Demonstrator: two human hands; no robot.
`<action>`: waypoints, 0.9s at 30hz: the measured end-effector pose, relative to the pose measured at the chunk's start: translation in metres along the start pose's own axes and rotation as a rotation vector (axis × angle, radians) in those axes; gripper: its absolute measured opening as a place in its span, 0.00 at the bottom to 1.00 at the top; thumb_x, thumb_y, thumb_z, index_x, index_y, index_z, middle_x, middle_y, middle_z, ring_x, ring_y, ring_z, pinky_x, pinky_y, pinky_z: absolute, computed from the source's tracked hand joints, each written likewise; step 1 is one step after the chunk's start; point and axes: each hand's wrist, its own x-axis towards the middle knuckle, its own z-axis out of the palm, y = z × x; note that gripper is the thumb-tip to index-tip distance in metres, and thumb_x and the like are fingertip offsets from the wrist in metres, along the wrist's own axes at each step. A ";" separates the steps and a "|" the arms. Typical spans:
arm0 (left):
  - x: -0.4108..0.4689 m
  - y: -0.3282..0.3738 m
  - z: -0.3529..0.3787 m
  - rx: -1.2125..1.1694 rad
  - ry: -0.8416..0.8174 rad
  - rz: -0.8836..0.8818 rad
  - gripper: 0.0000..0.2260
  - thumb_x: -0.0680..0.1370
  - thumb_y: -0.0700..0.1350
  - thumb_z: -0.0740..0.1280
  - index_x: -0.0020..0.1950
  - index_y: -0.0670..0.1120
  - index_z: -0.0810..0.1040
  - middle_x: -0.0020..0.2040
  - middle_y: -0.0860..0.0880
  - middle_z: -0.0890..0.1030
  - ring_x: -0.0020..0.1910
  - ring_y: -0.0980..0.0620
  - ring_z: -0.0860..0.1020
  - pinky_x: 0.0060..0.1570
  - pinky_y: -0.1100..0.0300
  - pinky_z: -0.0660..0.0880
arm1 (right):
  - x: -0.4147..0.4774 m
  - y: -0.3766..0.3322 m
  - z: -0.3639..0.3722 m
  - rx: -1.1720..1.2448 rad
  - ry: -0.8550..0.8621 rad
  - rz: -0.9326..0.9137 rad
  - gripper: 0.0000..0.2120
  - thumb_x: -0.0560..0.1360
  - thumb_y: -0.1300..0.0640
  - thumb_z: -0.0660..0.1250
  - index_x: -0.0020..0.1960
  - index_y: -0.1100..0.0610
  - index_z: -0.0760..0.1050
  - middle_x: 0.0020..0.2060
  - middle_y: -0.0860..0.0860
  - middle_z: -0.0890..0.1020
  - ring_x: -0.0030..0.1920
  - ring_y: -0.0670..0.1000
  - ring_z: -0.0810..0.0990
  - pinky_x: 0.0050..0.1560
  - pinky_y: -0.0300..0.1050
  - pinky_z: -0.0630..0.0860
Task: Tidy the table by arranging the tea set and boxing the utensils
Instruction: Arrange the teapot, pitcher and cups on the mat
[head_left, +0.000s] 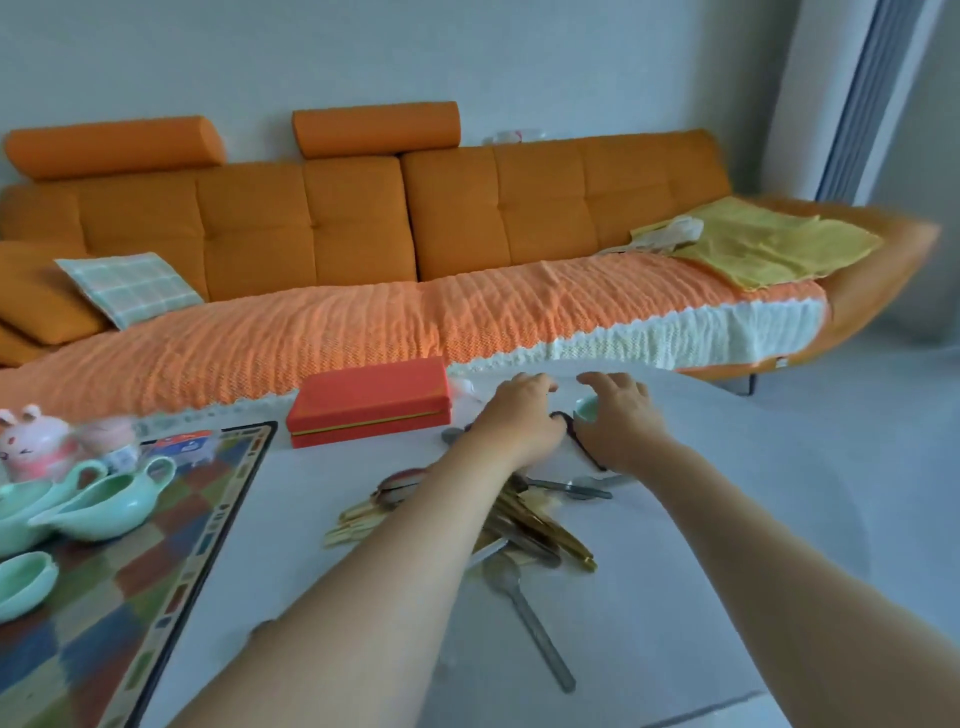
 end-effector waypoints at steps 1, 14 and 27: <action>0.010 0.002 0.007 0.016 -0.025 -0.006 0.24 0.79 0.45 0.63 0.75 0.46 0.64 0.72 0.47 0.67 0.72 0.47 0.65 0.68 0.50 0.67 | 0.003 0.008 0.001 0.047 -0.028 0.026 0.29 0.77 0.50 0.65 0.76 0.48 0.60 0.72 0.55 0.65 0.69 0.60 0.66 0.67 0.56 0.68; 0.025 0.000 0.036 -0.141 -0.003 -0.019 0.26 0.80 0.46 0.64 0.77 0.52 0.60 0.68 0.49 0.72 0.64 0.47 0.73 0.63 0.51 0.71 | 0.011 0.027 0.010 0.399 0.037 0.067 0.32 0.73 0.53 0.72 0.73 0.47 0.65 0.65 0.52 0.73 0.64 0.55 0.74 0.59 0.50 0.73; -0.074 -0.061 -0.045 -0.399 0.147 -0.113 0.25 0.72 0.59 0.71 0.68 0.56 0.74 0.62 0.56 0.78 0.59 0.54 0.77 0.59 0.50 0.76 | -0.044 -0.078 0.001 0.651 -0.159 -0.265 0.30 0.68 0.56 0.78 0.67 0.49 0.73 0.51 0.41 0.81 0.49 0.39 0.81 0.50 0.37 0.80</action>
